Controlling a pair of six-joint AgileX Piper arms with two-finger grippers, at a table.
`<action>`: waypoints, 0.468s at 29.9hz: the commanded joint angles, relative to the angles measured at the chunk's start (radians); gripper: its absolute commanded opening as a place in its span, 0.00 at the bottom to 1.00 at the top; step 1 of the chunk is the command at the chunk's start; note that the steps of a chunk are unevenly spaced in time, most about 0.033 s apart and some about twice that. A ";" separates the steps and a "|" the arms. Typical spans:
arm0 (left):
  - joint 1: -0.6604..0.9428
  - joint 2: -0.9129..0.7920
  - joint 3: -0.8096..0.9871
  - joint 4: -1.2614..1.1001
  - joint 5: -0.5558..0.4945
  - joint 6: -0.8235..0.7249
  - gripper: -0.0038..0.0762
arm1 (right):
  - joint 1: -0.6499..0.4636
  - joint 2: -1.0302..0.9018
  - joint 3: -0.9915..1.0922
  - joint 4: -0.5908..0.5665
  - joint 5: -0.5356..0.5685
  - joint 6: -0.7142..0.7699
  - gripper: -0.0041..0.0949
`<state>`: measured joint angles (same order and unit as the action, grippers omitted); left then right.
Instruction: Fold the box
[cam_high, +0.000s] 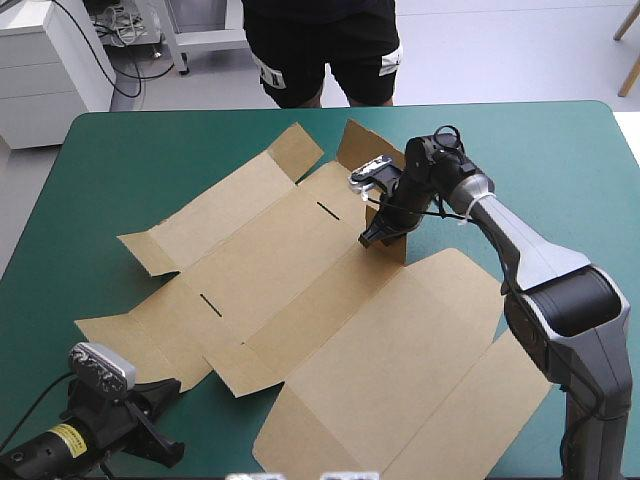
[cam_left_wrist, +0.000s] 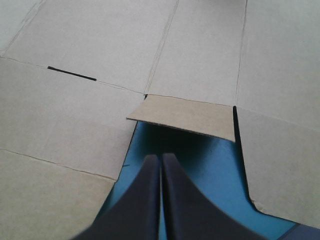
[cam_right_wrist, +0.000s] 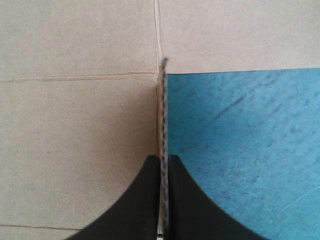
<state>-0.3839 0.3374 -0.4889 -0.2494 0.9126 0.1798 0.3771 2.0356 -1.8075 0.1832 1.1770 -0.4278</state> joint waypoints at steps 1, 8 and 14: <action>-0.004 0.010 -0.026 -0.021 -0.060 0.000 0.04 | 0.000 -0.056 -0.029 0.000 -0.012 -0.012 0.02; -0.004 0.010 -0.026 -0.021 -0.060 0.000 0.04 | 0.000 -0.056 -0.029 -0.010 -0.012 -0.050 0.02; -0.004 0.010 -0.026 -0.021 -0.060 0.000 0.04 | 0.000 -0.054 -0.057 -0.023 -0.041 -0.210 0.02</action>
<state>-0.3839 0.3374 -0.4889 -0.2494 0.9123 0.1798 0.3782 2.0359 -1.8153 0.1752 1.1726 -0.5510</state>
